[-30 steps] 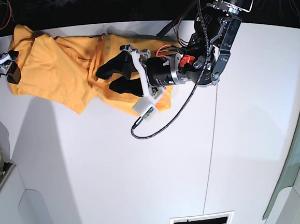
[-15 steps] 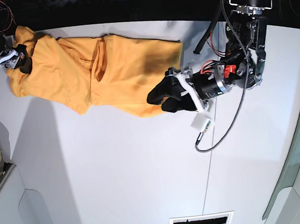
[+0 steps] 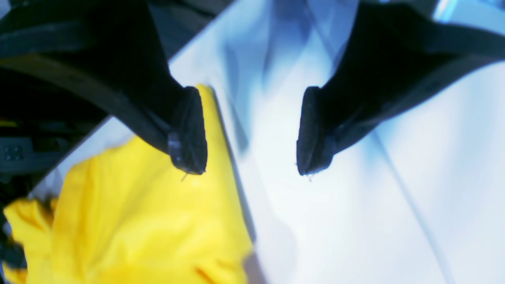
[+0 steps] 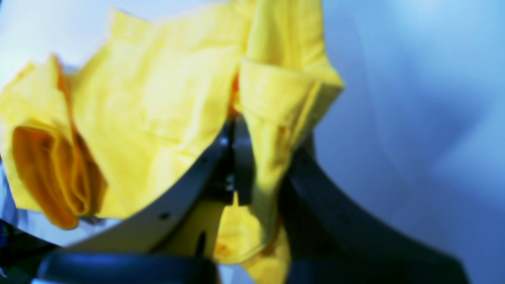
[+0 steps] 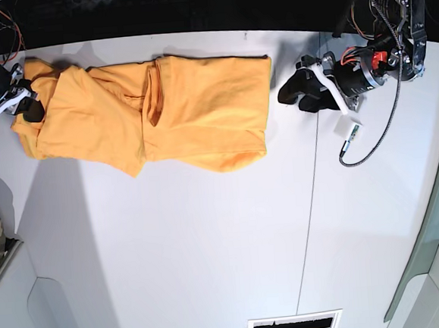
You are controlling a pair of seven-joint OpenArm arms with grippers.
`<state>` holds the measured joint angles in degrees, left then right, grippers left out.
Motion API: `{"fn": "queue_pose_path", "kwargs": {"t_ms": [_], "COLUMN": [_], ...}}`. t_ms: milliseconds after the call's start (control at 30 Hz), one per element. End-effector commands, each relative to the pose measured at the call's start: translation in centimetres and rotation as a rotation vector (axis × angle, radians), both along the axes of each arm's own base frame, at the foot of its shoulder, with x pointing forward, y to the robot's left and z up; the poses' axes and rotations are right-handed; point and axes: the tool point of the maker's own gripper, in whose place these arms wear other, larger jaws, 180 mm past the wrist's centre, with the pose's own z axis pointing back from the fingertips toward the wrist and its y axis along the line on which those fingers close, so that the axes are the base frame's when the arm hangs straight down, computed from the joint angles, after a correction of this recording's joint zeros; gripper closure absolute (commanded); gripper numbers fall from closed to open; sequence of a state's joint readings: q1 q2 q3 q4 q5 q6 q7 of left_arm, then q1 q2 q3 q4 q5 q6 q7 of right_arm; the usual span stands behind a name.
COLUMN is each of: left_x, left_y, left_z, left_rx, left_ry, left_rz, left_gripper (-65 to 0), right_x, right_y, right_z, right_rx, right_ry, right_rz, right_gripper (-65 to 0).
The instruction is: Layout the t-shirt on the table in an organized manner, then fold the t-shirt properly
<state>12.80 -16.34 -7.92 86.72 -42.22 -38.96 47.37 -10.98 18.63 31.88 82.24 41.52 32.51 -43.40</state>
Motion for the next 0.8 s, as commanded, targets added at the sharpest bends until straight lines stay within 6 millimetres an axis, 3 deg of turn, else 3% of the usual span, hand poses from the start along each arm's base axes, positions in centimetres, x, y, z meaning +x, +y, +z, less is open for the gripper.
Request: {"fn": "queue_pose_path", "kwargs": {"t_ms": [0,67,167,300,367,500,533,633,667,767], "left_x": [0.5,-0.3,-1.3,-1.9,-2.3,-2.8,-2.9,-2.6,-2.3,-1.5], "left_y": [0.0,0.1,0.3,0.9,1.2,1.4,1.5,1.3,1.3,1.6], "left_z": [0.9,0.4,-0.7,-2.4,-3.2,-3.9,-3.9,-3.6,-3.5,-2.9], "left_rx": [-0.016,-0.018,-0.024,-0.042,-0.045,-0.045,-0.044,-0.058,-0.063,-0.072], "left_ry": [-0.039,-0.017,0.019,0.065,0.092,0.12,0.12,0.113,0.108,0.089], "left_rz": [-0.006,-0.002,0.011,0.052,0.065,0.074,0.074,0.08,0.081,0.087], "left_gripper": [-39.1,-39.1,-39.1,-39.1,-39.1,-39.1,-39.1,-39.1,-39.1,-39.1], "right_x": [1.7,2.8,4.0,4.8,4.6,2.5,1.6,-0.8,-1.2,-1.1], "right_y": [-0.8,0.0,2.8,8.6,12.8,21.5,23.6,28.1,29.1,30.2], "right_z": [3.0,5.8,10.1,13.4,13.2,10.5,9.8,8.2,8.1,8.5], "right_rx": [-0.03,-0.044,-0.036,0.001,0.049,0.124,0.129,0.112,0.107,0.092], "right_ry": [-0.097,-0.168,-0.285,-0.402,-0.405,-0.327,-0.304,-0.251,-0.251,-0.288], "right_rz": [0.008,0.046,0.119,0.229,0.309,0.481,0.528,0.651,0.685,0.704], "right_gripper": [0.0,0.0,0.0,0.0,0.0,0.0,-5.1,-31.2,-34.7,-34.9]}}
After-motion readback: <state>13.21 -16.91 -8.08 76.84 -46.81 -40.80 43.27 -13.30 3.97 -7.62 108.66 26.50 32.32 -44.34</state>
